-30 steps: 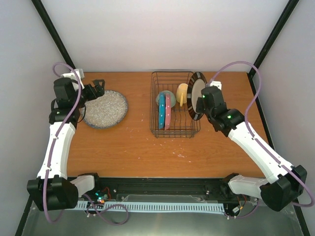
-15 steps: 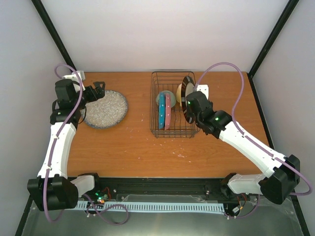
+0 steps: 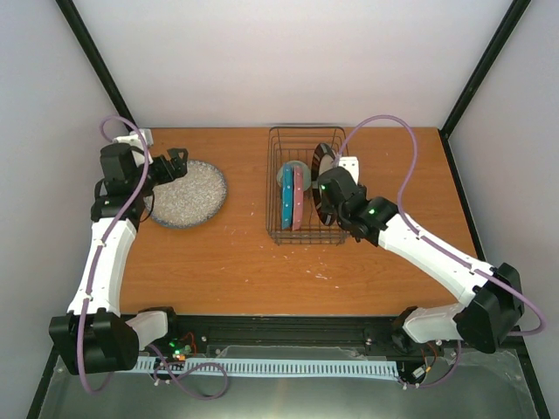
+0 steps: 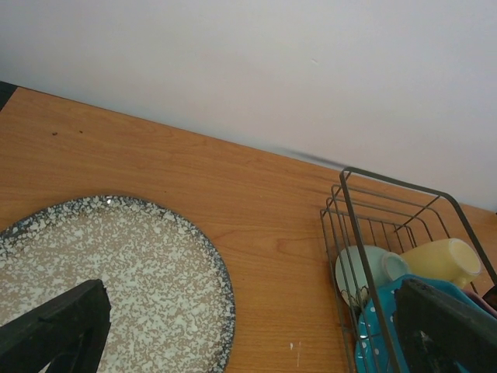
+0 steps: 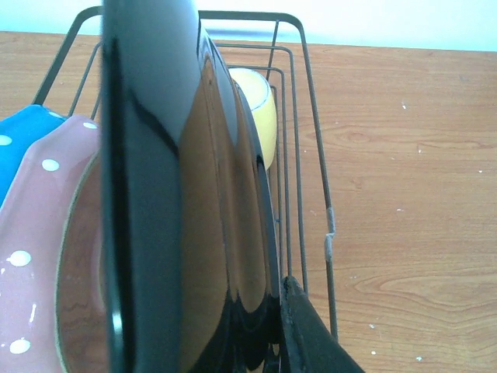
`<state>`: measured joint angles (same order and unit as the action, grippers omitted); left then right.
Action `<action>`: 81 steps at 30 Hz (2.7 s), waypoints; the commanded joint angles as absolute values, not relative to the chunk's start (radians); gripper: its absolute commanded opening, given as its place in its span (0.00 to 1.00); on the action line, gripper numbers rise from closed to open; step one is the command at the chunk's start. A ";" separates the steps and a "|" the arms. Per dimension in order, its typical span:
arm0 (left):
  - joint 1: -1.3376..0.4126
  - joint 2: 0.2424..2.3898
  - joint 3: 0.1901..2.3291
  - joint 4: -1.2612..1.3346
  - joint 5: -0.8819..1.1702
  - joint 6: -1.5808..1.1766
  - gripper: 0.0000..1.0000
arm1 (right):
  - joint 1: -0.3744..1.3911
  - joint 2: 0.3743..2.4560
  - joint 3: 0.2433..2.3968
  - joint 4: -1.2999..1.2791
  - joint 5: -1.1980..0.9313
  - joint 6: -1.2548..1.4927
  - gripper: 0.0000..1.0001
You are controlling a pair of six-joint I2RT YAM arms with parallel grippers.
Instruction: Load the mixed dishes into the dish rack
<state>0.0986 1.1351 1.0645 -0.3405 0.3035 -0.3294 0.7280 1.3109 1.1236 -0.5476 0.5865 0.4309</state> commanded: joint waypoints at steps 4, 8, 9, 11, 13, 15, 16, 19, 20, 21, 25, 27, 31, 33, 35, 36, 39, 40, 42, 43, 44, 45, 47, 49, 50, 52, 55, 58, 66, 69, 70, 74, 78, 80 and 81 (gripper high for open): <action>0.094 1.122 1.062 -0.335 0.287 -0.292 1.00 | 0.760 1.318 1.132 -0.447 0.663 0.502 0.03; 0.093 1.117 1.060 -0.333 0.282 -0.286 1.00 | 0.765 1.335 1.134 -0.469 0.683 0.538 0.03; 0.094 1.116 1.059 -0.334 0.281 -0.285 1.00 | 0.768 1.341 1.134 -0.475 0.687 0.549 0.03; 0.094 1.115 1.057 -0.335 0.278 -0.281 1.00 | 0.770 1.352 1.133 -0.489 0.693 0.570 0.03; 0.093 1.116 1.055 -0.337 0.276 -0.278 1.00 | 0.776 1.363 1.127 -0.492 0.693 0.586 0.03; 0.093 1.114 1.054 -0.339 0.273 -0.276 1.00 | 0.784 1.379 1.123 -0.499 0.694 0.605 0.03; 0.094 1.114 1.054 -0.340 0.271 -0.273 1.00 | 0.788 1.388 1.122 -0.500 0.692 0.610 0.03; 0.094 1.111 1.054 -0.343 0.264 -0.269 1.00 | 0.803 1.420 1.120 -0.502 0.694 0.629 0.03; 0.094 1.110 1.054 -0.345 0.263 -0.267 1.00 | 0.807 1.430 1.121 -0.504 0.691 0.635 0.03; 0.094 1.110 1.053 -0.346 0.259 -0.266 1.00 | 0.811 1.441 1.121 -0.507 0.692 0.643 0.03; 0.094 1.105 1.051 -0.351 0.248 -0.258 1.00 | 0.833 1.482 1.124 -0.518 0.695 0.670 0.03; 0.094 1.102 1.049 -0.353 0.243 -0.253 1.00 | 0.845 1.498 1.127 -0.524 0.699 0.681 0.03; 0.094 1.100 1.044 -0.358 0.234 -0.245 1.00 | 0.865 1.531 1.129 -0.538 0.710 0.688 0.03; 0.093 1.098 1.040 -0.359 0.228 -0.241 1.00 | 0.874 1.552 1.129 -0.547 0.718 0.683 0.03; 0.094 1.092 1.032 -0.358 0.223 -0.238 1.00 | 0.878 1.567 1.126 -0.552 0.718 0.680 0.03; 0.094 1.090 1.029 -0.359 0.219 -0.238 1.00 | 0.880 1.573 1.123 -0.554 0.718 0.680 0.03; 0.094 1.090 1.018 -0.363 0.212 -0.237 1.00 | 0.883 1.589 1.117 -0.558 0.714 0.675 0.03; 0.094 1.094 1.016 -0.369 0.208 -0.238 1.00 | 0.884 1.595 1.114 -0.562 0.712 0.673 0.03; 0.094 1.104 1.017 -0.381 0.197 -0.245 1.00 | 0.886 1.601 1.107 -0.565 0.713 0.670 0.03; 0.093 1.109 1.019 -0.390 0.190 -0.252 1.00 | 0.887 1.603 1.102 -0.566 0.714 0.668 0.03; 0.094 1.114 1.020 -0.392 0.188 -0.254 1.00 | 0.887 1.604 1.097 -0.566 0.714 0.664 0.03; 0.093 1.118 1.020 -0.393 0.189 -0.255 1.00 | 0.888 1.604 1.091 -0.566 0.719 0.660 0.03; 0.094 1.120 1.022 -0.393 0.191 -0.259 1.00 | 0.890 1.601 1.080 -0.571 0.733 0.652 0.03; 0.094 1.118 1.027 -0.393 0.192 -0.259 1.00 | 0.890 1.589 1.067 -0.569 0.743 0.638 0.03; 0.094 1.118 1.030 -0.393 0.189 -0.259 1.00 | 0.890 1.583 1.056 -0.563 0.745 0.629 0.03; 0.095 1.116 1.034 -0.393 0.185 -0.255 1.00 | 0.891 1.569 1.038 -0.553 0.756 0.613 0.03; 0.093 1.118 1.041 -0.399 0.183 -0.251 1.00 | 0.891 1.551 1.010 -0.526 0.760 0.575 0.03; 0.094 1.116 1.045 -0.403 0.180 -0.252 1.00 | 0.891 1.543 0.995 -0.502 0.756 0.548 0.03; 0.094 1.109 1.049 -0.411 0.173 -0.253 1.00 | 0.891 1.548 1.000 -0.529 0.748 0.575 0.03; 0.094 1.107 1.049 -0.409 0.175 -0.256 1.00 | 0.891 1.540 0.999 -0.557 0.732 0.618 0.03; 0.094 1.108 1.049 -0.408 0.179 -0.257 1.00 | 0.891 1.539 0.996 -0.564 0.727 0.629 0.03; 0.093 1.108 1.049 -0.409 0.187 -0.258 1.00 | 0.891 1.545 0.975 -0.599 0.744 0.662 0.03; 0.094 1.105 1.048 -0.413 0.184 -0.255 1.00 | 0.887 1.565 0.963 -0.581 0.753 0.643 0.03; 0.094 1.102 1.050 -0.415 0.181 -0.250 1.00 | 0.887 1.581 0.967 -0.556 0.740 0.600 0.03; 0.093 1.101 1.049 -0.416 0.177 -0.247 1.00 | 0.887 1.589 0.968 -0.549 0.733 0.583 0.03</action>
